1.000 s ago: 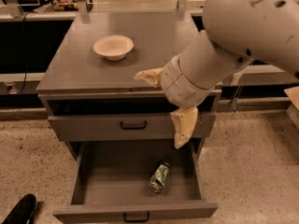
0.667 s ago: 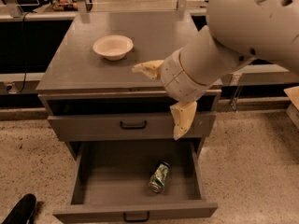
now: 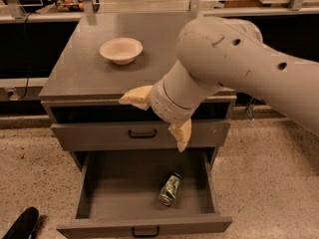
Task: Pick green can from middle drawer and place on counter
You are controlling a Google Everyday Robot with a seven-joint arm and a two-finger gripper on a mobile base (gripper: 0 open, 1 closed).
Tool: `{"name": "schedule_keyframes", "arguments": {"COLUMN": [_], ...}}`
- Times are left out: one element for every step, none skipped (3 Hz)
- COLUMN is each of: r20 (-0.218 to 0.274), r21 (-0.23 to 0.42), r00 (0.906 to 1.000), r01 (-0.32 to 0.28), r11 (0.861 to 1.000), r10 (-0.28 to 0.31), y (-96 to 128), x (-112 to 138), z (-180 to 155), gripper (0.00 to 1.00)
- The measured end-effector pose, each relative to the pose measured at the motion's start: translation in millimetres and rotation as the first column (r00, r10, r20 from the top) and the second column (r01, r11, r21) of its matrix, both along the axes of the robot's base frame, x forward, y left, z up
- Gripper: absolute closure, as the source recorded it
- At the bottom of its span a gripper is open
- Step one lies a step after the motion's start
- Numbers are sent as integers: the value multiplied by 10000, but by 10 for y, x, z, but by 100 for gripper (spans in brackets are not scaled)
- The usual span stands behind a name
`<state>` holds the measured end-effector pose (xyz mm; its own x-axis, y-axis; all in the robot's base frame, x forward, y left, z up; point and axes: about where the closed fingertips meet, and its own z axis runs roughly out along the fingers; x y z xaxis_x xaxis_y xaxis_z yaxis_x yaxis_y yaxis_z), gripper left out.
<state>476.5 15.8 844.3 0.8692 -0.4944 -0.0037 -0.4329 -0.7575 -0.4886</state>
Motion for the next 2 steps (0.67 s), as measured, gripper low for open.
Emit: {"name": "schedule_keyframes", "arguments": {"r20": [550, -518], "r21": [-151, -1071], "r00": [9949, 9955], "r01": [-836, -842], "r11": [9964, 9907], "r10": [843, 790], "y": [5, -81], "x": [16, -7], "z": [17, -364], "gripper": [0, 0]}}
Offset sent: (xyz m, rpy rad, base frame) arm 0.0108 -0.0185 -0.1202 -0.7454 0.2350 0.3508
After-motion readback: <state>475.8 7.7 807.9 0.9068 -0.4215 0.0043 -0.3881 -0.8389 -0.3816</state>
